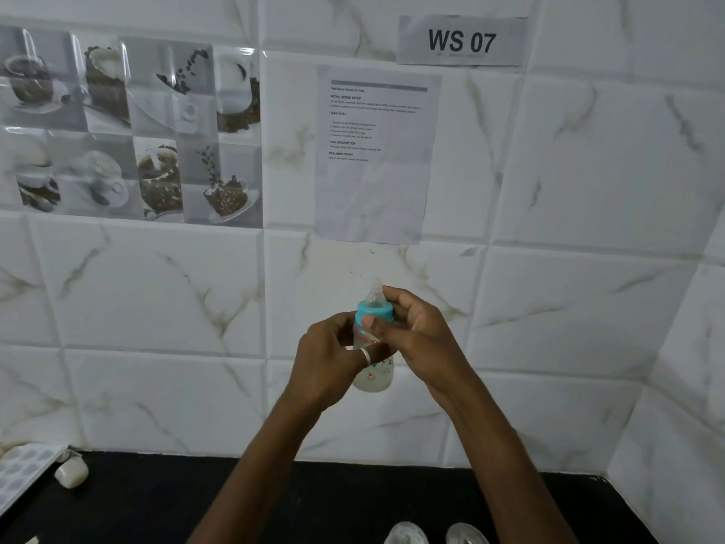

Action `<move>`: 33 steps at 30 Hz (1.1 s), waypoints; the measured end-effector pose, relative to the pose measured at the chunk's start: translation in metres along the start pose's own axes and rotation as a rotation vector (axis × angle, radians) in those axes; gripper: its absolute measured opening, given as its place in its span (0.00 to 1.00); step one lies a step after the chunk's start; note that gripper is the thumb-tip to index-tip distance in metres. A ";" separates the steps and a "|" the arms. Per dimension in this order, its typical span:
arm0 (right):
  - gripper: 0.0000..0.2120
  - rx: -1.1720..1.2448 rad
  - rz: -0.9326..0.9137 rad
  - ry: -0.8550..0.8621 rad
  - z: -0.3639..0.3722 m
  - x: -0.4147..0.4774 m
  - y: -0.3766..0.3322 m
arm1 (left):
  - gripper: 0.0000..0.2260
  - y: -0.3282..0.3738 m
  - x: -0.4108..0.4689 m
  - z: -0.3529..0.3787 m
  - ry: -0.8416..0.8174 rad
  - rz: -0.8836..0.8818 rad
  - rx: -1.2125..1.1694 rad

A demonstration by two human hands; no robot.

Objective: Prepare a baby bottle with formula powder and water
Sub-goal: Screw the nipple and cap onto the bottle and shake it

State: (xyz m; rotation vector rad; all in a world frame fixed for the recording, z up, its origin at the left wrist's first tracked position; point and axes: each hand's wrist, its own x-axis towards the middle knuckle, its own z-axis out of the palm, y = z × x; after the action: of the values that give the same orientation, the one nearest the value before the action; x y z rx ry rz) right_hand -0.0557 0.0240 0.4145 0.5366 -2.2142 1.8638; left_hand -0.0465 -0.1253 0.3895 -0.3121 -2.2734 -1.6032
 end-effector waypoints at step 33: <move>0.20 -0.004 0.293 -0.032 0.030 -0.045 0.064 | 0.25 -0.055 -0.048 0.030 0.172 0.110 0.270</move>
State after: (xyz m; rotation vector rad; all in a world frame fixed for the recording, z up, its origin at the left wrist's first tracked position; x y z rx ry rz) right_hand -0.0371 0.0106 0.3339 0.2518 -2.4275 1.9967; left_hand -0.0275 -0.1150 0.3138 -0.2167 -2.2603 -1.2028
